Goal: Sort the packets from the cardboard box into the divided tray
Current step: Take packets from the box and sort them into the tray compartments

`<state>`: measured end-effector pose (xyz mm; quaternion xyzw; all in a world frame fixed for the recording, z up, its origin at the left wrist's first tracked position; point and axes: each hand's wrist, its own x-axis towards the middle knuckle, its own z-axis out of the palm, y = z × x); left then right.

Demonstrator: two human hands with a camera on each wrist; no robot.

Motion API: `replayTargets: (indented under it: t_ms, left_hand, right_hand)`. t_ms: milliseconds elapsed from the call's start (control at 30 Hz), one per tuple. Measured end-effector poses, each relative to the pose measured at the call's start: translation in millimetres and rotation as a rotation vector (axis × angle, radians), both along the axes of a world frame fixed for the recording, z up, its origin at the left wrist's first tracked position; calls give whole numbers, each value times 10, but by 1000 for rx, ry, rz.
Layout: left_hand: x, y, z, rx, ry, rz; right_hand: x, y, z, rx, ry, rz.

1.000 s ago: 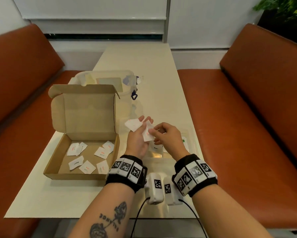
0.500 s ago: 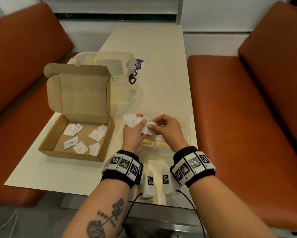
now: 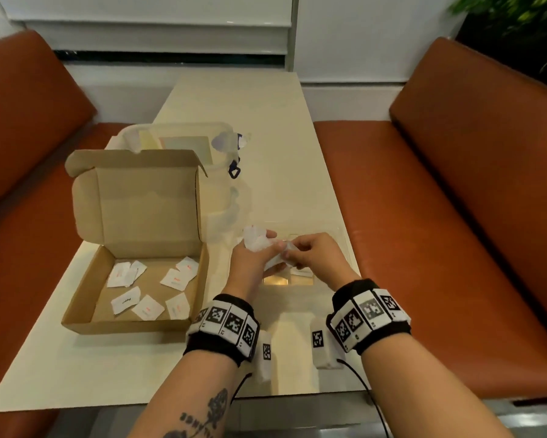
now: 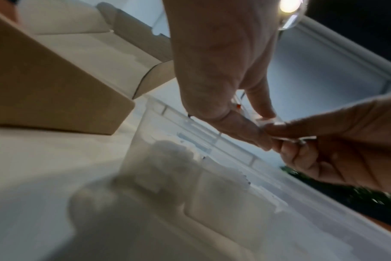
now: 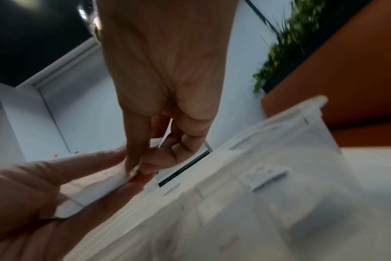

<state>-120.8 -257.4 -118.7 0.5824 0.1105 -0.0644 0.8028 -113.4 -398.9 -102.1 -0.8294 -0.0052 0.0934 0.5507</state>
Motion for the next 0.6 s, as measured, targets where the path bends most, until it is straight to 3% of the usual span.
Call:
replayTargets:
  t_ms: [67, 233, 400, 500, 600]
  left_hand:
    - [50, 22, 7, 47, -1, -29]
    - [112, 96, -70, -18, 40, 3]
    - [141, 80, -161, -10, 25, 47]
    - [223, 96, -203, -74, 17, 169]
    - [250, 122, -254, -109, -15, 214]
  right_hand:
    - [24, 22, 31, -38, 5, -12]
    - [8, 104, -30, 93, -39, -216]
    - [-4, 153, -77, 130, -59, -278]
    - [18, 75, -84, 44, -99, -340]
    - [27, -57, -136, -166, -94, -384]
